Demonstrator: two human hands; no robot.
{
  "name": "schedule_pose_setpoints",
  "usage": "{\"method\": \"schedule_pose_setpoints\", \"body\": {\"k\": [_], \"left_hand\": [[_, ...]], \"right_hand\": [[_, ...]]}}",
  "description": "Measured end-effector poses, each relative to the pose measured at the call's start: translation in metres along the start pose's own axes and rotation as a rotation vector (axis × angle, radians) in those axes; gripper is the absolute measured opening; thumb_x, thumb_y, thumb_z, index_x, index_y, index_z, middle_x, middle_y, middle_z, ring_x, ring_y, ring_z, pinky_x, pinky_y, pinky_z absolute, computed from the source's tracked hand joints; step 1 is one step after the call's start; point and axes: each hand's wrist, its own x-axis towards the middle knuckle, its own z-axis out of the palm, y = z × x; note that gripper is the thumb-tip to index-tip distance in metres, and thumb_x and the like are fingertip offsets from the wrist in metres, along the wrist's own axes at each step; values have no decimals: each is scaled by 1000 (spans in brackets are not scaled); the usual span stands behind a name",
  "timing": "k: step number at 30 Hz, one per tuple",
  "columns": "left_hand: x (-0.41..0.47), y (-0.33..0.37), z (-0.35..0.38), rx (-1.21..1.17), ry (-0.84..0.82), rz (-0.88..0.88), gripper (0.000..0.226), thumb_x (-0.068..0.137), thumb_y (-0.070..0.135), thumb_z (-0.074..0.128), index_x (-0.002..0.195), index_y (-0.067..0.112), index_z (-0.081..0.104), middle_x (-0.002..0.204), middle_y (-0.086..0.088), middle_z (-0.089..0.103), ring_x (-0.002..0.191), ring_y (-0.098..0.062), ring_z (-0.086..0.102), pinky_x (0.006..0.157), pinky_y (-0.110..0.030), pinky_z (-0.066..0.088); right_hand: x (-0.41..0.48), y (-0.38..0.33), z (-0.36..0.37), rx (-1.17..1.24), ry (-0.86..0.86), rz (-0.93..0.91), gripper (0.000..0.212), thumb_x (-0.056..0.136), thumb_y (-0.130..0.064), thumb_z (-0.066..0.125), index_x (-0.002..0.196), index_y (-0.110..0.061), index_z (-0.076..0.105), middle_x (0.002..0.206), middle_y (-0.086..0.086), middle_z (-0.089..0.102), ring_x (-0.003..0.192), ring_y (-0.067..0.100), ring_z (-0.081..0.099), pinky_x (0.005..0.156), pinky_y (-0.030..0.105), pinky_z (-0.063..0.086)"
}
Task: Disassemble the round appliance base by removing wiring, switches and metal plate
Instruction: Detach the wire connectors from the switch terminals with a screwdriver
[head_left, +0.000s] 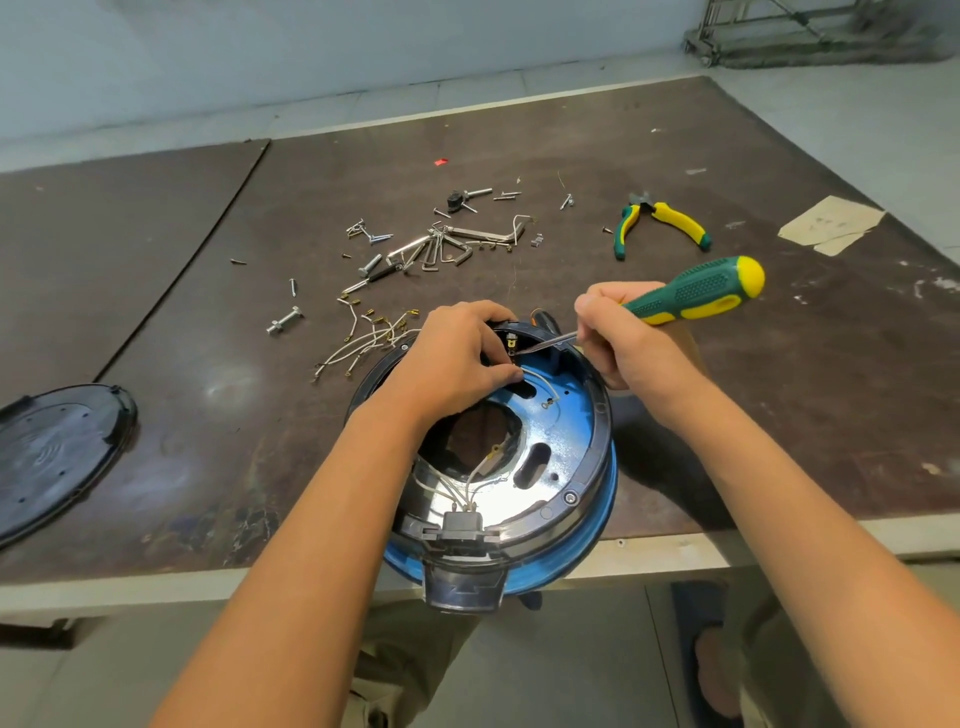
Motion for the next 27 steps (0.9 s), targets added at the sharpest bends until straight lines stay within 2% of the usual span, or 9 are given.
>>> {"method": "schedule_pose_setpoints", "body": {"k": [4, 18, 24, 27], "left_hand": [[0, -1, 0, -4, 7, -2, 9, 82, 22, 81, 87, 15, 83, 126, 3, 65, 106, -14, 60, 94, -33, 49], [0, 1, 0, 5, 12, 0, 9, 82, 21, 81, 86, 13, 83, 128, 2, 65, 107, -16, 61, 95, -30, 47], [-1, 4, -2, 16, 21, 2, 9, 82, 21, 81, 87, 13, 83, 128, 2, 66, 107, -16, 62, 95, -27, 46], [0, 5, -3, 25, 24, 4, 10, 82, 21, 81, 88, 12, 83, 127, 1, 66, 107, -17, 63, 95, -29, 47]], "right_hand": [[3, -2, 2, 91, 11, 52, 31, 85, -22, 54, 55, -18, 52, 41, 1, 38, 31, 12, 24, 41, 11, 23], [7, -8, 4, 16, 59, 151, 22, 76, -21, 53, 55, -19, 50, 44, 5, 37, 32, 14, 22, 41, 13, 24], [11, -18, 4, -9, 44, 178, 30, 89, -13, 52, 59, -16, 50, 47, 7, 37, 34, 14, 23, 41, 14, 22], [12, -23, 6, -33, 42, 189, 30, 90, -12, 52, 60, -16, 48, 50, 8, 36, 36, 15, 22, 40, 16, 20]]}}
